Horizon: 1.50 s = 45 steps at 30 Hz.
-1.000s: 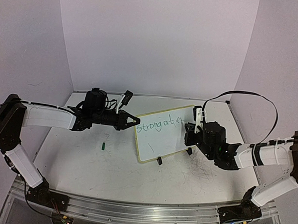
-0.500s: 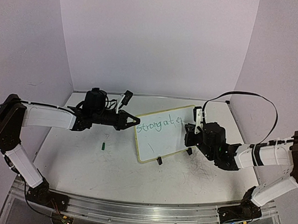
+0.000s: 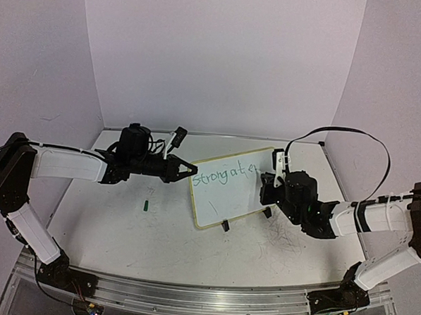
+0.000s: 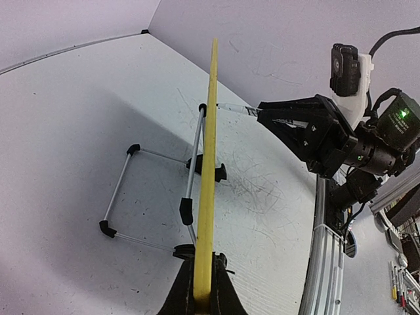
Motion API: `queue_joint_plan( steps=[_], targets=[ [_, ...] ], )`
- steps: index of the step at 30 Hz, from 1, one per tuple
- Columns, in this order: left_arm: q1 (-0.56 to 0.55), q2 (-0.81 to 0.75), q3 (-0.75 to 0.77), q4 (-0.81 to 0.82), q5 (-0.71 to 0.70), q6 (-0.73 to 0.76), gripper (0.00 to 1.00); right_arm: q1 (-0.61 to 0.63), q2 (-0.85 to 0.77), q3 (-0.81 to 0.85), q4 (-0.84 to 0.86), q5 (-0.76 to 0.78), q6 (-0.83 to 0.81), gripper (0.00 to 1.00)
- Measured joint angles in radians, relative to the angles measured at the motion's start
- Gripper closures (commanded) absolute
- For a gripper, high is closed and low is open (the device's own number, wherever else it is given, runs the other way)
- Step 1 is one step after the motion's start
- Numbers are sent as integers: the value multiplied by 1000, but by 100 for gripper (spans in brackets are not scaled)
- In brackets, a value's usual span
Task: Write a sentence on the whiteboard
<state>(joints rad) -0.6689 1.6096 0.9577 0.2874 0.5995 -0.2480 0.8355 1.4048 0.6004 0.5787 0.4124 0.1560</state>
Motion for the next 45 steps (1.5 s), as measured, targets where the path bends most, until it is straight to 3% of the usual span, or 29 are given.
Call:
queue_joint_plan(
  steps=[18, 26, 45],
  targets=[
    [-1, -1, 0, 0, -1, 6, 100, -11, -2, 18, 9, 34, -15, 100],
    [-7, -10, 0, -2, -1, 35, 100, -15, -90, -32, -4, 3, -8, 100],
    [-7, -10, 0, -7, -2, 33, 100, -31, -43, -32, 14, -15, -1, 100]
  ],
)
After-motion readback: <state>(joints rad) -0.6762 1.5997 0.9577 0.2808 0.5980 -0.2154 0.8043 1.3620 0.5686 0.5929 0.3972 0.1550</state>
